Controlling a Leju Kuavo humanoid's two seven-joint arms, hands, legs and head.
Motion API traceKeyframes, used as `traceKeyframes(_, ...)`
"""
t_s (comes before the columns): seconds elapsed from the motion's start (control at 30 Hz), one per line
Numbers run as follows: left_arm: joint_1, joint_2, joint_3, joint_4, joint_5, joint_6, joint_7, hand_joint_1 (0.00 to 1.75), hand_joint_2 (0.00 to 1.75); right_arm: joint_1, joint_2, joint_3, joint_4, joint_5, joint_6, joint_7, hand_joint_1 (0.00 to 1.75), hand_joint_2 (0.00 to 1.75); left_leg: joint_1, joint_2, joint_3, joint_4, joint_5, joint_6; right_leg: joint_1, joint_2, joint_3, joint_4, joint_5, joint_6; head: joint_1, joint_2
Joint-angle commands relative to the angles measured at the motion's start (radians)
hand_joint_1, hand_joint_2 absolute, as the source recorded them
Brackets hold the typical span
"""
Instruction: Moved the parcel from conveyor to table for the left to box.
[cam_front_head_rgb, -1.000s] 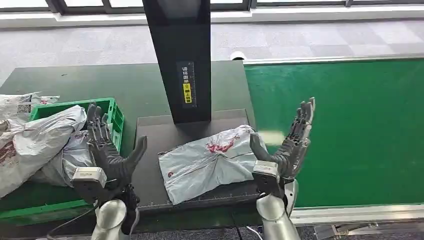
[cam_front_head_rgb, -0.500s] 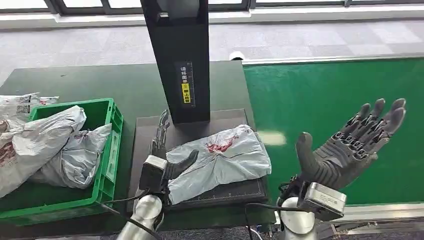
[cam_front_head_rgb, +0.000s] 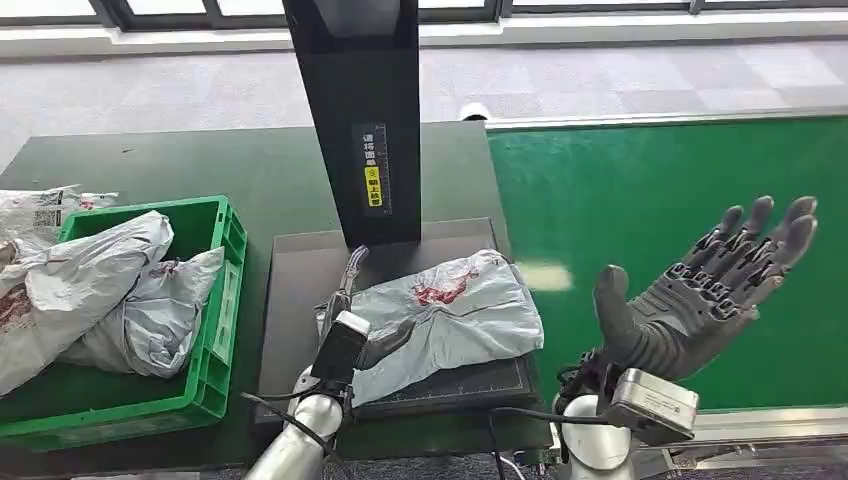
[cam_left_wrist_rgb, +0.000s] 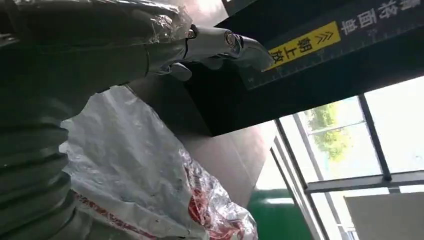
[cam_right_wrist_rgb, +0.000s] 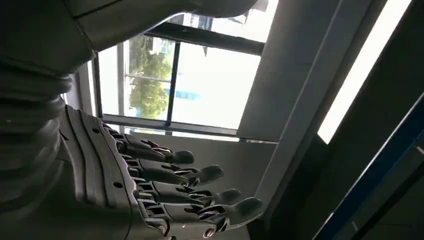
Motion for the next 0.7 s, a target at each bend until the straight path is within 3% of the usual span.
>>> traceKeyframes(0.03,-0.082,0.017,-0.02,0.225,-0.034,0.011,0.021,0.0,1.75,0.019,0.019,0.035,0.054,-0.008,0.001,0.003,0.0,1.75,0.0,0.001,0.003,-0.004,0.001,-0.001,0.001,0.0,0.003,-0.003,0.001,-0.002,0.0,0.0)
traceKeyframes(0.37,-0.088,0.016,-0.069,0.267,-0.053,0.008,0.065,0.0,1.75,0.019,0.019,0.039,0.063,-0.008,0.001,0.003,0.0,1.75,0.001,0.001,0.003,-0.003,0.001,-0.001,0.001,0.0,0.002,-0.003,0.001,-0.002,0.0,0.0)
traceKeyframes(0.7,-0.109,0.016,-0.372,0.404,-0.286,0.093,0.434,0.0,1.75,0.03,0.019,0.027,0.081,0.004,0.001,0.003,0.0,1.75,0.0,0.0,0.003,-0.004,0.001,-0.001,0.001,0.0,0.003,-0.003,0.001,-0.002,0.0,0.0)
